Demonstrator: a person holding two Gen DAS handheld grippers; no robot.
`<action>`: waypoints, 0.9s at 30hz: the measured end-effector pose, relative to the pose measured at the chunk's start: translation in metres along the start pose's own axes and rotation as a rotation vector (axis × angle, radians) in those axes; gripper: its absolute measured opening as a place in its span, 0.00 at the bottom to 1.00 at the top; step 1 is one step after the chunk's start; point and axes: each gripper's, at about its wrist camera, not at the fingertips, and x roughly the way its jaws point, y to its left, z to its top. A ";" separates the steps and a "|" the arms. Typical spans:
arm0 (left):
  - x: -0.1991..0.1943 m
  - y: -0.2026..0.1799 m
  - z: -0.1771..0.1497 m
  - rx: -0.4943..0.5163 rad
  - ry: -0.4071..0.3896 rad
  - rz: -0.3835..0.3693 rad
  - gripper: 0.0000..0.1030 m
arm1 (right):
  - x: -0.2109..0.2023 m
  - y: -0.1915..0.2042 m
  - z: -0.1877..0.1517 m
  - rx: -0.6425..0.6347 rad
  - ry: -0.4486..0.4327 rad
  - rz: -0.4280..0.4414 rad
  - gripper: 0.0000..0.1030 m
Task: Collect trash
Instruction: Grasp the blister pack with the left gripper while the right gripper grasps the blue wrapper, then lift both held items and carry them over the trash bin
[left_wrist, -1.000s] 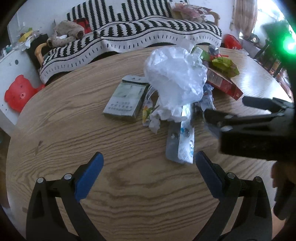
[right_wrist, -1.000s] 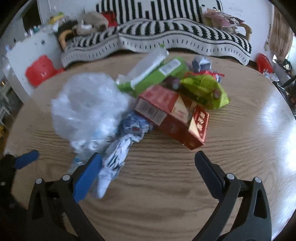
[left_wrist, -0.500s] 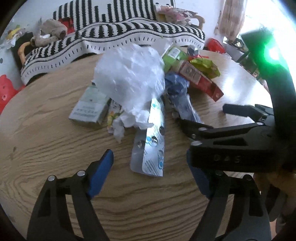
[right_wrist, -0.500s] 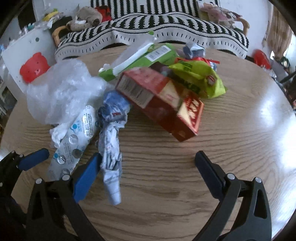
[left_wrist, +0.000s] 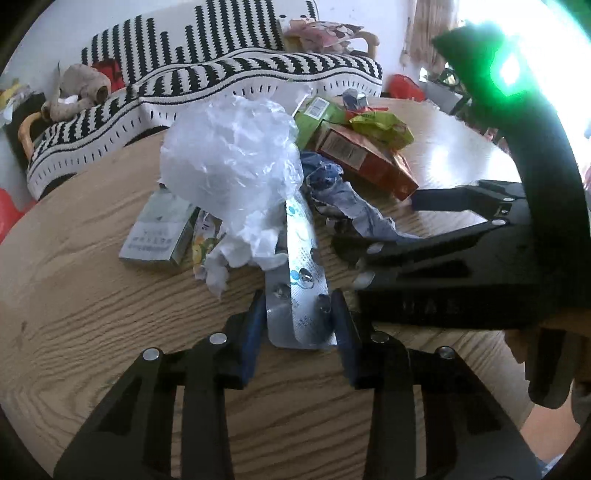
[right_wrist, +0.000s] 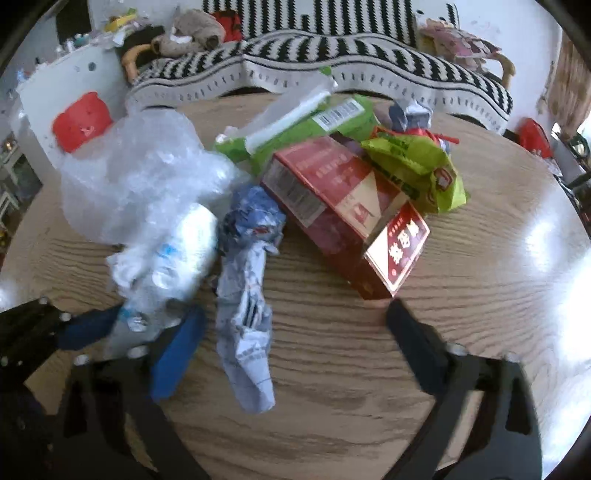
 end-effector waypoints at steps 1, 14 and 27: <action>0.000 0.002 0.000 -0.009 -0.001 -0.007 0.33 | -0.002 -0.002 0.000 0.003 -0.005 0.023 0.26; -0.043 -0.011 0.010 -0.021 -0.073 -0.024 0.31 | -0.055 -0.029 -0.016 0.112 -0.088 0.086 0.16; -0.105 -0.030 0.022 0.011 -0.174 -0.018 0.31 | -0.139 -0.037 -0.020 0.147 -0.222 0.114 0.16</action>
